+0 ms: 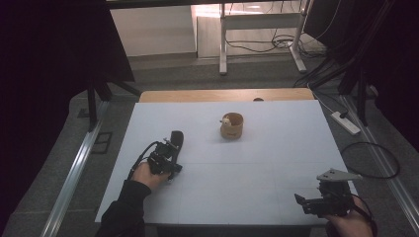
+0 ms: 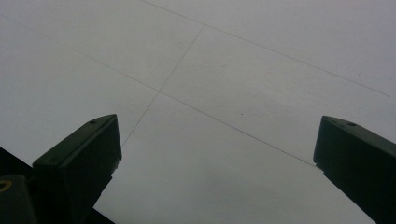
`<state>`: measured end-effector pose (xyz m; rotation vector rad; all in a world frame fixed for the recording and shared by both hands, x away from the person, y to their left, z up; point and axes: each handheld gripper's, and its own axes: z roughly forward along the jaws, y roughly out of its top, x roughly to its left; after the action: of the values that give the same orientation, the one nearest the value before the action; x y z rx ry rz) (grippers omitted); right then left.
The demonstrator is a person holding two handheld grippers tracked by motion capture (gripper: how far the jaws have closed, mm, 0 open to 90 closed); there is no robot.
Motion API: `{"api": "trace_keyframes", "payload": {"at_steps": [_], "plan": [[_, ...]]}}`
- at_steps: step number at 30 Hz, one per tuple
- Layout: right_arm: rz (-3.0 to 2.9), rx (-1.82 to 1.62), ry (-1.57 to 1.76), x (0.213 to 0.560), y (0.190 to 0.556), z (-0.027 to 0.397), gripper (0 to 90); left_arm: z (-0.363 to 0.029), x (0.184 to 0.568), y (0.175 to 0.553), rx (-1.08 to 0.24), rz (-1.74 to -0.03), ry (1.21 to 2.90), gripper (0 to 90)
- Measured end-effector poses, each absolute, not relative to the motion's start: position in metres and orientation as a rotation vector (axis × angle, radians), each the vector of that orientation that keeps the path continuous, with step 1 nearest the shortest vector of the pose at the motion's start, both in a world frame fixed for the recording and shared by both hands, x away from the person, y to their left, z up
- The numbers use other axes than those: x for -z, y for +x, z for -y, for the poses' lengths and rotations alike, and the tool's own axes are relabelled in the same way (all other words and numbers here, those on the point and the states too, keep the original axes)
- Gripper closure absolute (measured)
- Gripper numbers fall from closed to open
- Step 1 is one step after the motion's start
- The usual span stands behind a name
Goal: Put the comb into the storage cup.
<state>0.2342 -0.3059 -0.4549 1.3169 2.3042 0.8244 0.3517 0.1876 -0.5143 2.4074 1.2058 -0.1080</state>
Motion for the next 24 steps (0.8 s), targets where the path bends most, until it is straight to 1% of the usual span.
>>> {"api": "trace_keyframes", "payload": {"at_steps": [14,20,24], "plan": [[-2.308,-0.820,1.316,0.455,0.234,0.305,1.6,-0.205,0.515,0.354,0.075,-1.292,2.366,88.1],[-2.309,-0.819,1.316,0.455,0.234,0.305,1.8,-0.202,0.510,0.352,0.050,-1.255,2.361,88.1],[-2.309,-0.819,1.317,0.455,0.234,0.305,1.8,-0.201,0.505,0.349,0.001,-1.238,2.347,83.6]]}}
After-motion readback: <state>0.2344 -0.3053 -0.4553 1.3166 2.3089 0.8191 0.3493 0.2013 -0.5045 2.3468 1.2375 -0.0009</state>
